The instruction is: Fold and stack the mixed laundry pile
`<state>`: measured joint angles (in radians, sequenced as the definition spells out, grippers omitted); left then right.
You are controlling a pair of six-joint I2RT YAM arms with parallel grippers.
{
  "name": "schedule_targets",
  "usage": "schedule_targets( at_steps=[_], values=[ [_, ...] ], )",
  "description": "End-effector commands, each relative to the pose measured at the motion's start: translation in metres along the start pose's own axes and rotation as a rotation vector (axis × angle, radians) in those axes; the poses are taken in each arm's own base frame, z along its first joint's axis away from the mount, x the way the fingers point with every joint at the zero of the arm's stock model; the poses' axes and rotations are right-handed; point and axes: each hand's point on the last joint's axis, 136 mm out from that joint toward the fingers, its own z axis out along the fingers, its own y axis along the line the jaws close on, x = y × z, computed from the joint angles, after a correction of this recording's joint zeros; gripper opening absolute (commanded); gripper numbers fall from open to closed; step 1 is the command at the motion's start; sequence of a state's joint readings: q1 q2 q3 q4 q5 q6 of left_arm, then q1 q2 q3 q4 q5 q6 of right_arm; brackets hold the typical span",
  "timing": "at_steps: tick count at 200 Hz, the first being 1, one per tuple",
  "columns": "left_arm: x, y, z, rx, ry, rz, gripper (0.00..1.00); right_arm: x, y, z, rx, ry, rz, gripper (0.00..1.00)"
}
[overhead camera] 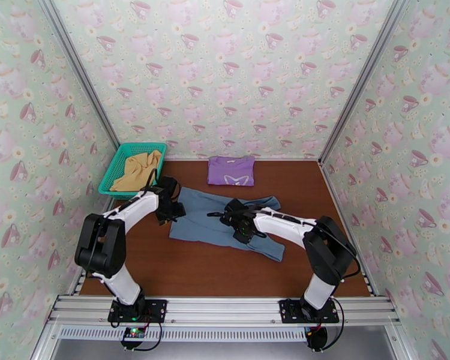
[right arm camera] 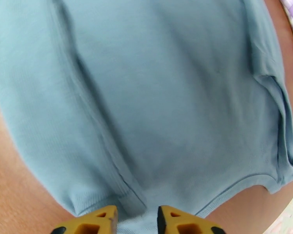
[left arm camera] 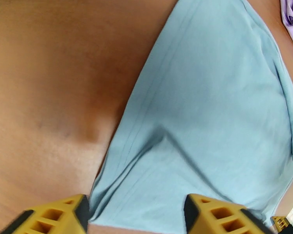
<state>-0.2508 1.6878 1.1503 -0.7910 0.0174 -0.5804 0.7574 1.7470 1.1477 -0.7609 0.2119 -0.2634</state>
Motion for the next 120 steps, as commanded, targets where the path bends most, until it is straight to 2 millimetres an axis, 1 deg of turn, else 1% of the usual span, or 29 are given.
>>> schedule_targets(
  at_steps=[1, 13, 16, 19, 28, 31, 33, 34, 35, 38, 46, 56, 68, 73, 82, 93, 94, 98, 100, 103, 113, 120],
  values=[
    [0.011, -0.001, -0.003, 0.021, 0.001, 0.007, 0.5, -0.009, -0.019, -0.001, 0.07, -0.014, 0.138, 0.37],
    [0.016, 0.0, 0.001, 0.017, 0.011, 0.01, 0.4, -0.01, -0.022, -0.006, 0.082, -0.03, 0.188, 0.37],
    [0.018, 0.001, 0.002, 0.017, 0.014, 0.009, 0.38, -0.01, -0.023, -0.008, 0.083, -0.034, 0.203, 0.39],
    [0.019, 0.001, 0.004, 0.016, 0.017, 0.01, 0.37, -0.01, -0.023, -0.01, 0.083, -0.039, 0.219, 0.43],
    [0.023, 0.001, 0.009, 0.014, 0.029, 0.01, 0.33, -0.01, -0.024, -0.016, 0.077, -0.054, 0.279, 0.63],
    [0.023, 0.001, 0.011, 0.014, 0.03, 0.011, 0.33, -0.01, -0.023, -0.018, 0.07, -0.059, 0.297, 0.78],
    [0.024, 0.001, 0.013, 0.012, 0.033, 0.01, 0.32, -0.01, -0.022, -0.02, 0.064, -0.064, 0.315, 0.92],
    [0.025, 0.001, 0.014, 0.011, 0.034, 0.01, 0.32, -0.01, -0.022, -0.02, 0.062, -0.065, 0.323, 0.96],
    [0.025, 0.001, 0.014, 0.01, 0.035, 0.011, 0.32, -0.01, -0.022, -0.021, 0.059, -0.068, 0.33, 0.98],
    [0.026, 0.002, 0.017, 0.007, 0.038, 0.011, 0.32, -0.011, -0.019, -0.023, 0.043, -0.074, 0.353, 1.0],
    [0.028, 0.003, 0.024, -0.005, 0.047, 0.01, 0.31, -0.01, -0.012, -0.024, -0.004, -0.087, 0.416, 1.0],
    [0.032, 0.007, 0.033, -0.029, 0.061, 0.011, 0.3, -0.012, -0.001, -0.027, -0.068, -0.113, 0.494, 0.94],
    [0.037, 0.011, 0.041, -0.058, 0.076, 0.014, 0.29, -0.012, 0.015, -0.024, -0.145, -0.129, 0.56, 0.88],
    [0.039, 0.013, 0.044, -0.072, 0.084, 0.016, 0.28, -0.014, 0.02, -0.023, -0.17, -0.142, 0.583, 0.83],
    [0.044, 0.016, 0.046, -0.091, 0.094, 0.021, 0.28, -0.011, 0.027, -0.02, -0.194, -0.141, 0.619, 0.76],
    [0.051, 0.021, 0.047, -0.119, 0.101, 0.025, 0.28, -0.007, 0.032, -0.014, -0.207, -0.13, 0.653, 0.63],
    [0.051, 0.021, 0.047, -0.12, 0.1, 0.024, 0.28, -0.006, 0.032, -0.013, -0.207, -0.127, 0.657, 0.63],
    [0.052, 0.021, 0.046, -0.123, 0.096, 0.024, 0.28, -0.003, 0.033, -0.01, -0.201, -0.117, 0.671, 0.58],
    [0.059, 0.027, 0.048, -0.138, 0.11, 0.025, 0.28, -0.002, 0.033, -0.009, -0.199, -0.113, 0.677, 0.54],
    [0.063, 0.029, 0.049, -0.147, 0.116, 0.025, 0.28, 0.001, 0.033, -0.007, -0.194, -0.104, 0.685, 0.5],
    [0.071, 0.035, 0.049, -0.163, 0.126, 0.024, 0.28, 0.008, 0.035, 0.0, -0.182, -0.077, 0.7, 0.43],
    [0.078, 0.039, 0.05, -0.175, 0.134, 0.021, 0.28, 0.014, 0.036, 0.005, -0.168, -0.055, 0.709, 0.36]
  ],
)
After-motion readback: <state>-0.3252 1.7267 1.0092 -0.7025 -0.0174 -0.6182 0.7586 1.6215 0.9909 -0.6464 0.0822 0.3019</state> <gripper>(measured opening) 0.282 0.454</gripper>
